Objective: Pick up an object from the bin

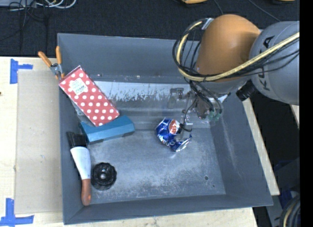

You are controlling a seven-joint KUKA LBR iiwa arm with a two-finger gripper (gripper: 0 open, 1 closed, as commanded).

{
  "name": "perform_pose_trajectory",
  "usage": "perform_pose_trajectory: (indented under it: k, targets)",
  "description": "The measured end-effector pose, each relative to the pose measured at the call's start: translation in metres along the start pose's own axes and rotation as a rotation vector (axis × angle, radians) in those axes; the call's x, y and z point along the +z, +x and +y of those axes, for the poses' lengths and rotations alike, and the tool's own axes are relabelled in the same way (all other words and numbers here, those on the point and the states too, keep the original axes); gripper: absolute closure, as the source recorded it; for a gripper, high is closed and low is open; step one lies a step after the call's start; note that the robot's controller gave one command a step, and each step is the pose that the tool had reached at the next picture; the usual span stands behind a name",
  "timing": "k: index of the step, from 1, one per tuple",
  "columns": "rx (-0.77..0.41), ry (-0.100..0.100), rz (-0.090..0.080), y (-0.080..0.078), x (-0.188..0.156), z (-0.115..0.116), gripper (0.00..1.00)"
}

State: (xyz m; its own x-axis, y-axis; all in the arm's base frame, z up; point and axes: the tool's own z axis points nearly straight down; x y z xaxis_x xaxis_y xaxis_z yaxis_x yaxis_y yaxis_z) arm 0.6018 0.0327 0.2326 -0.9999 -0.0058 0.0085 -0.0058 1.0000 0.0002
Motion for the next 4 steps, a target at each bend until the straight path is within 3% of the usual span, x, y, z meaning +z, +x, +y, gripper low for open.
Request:
perform_pose_trajectory:
  k: [1,2,3,4]
  targets:
    - [0.001,0.0,-0.008,-0.001,-0.005,0.0,0.0]
    - [-0.064,-0.001,-0.007,0.022,0.044,-0.028,0.0]
    - [-0.24,0.001,-0.007,0.013,0.091,-0.039,0.0]
    - [-0.149,0.0,-0.009,0.009,0.133,-0.028,0.0]
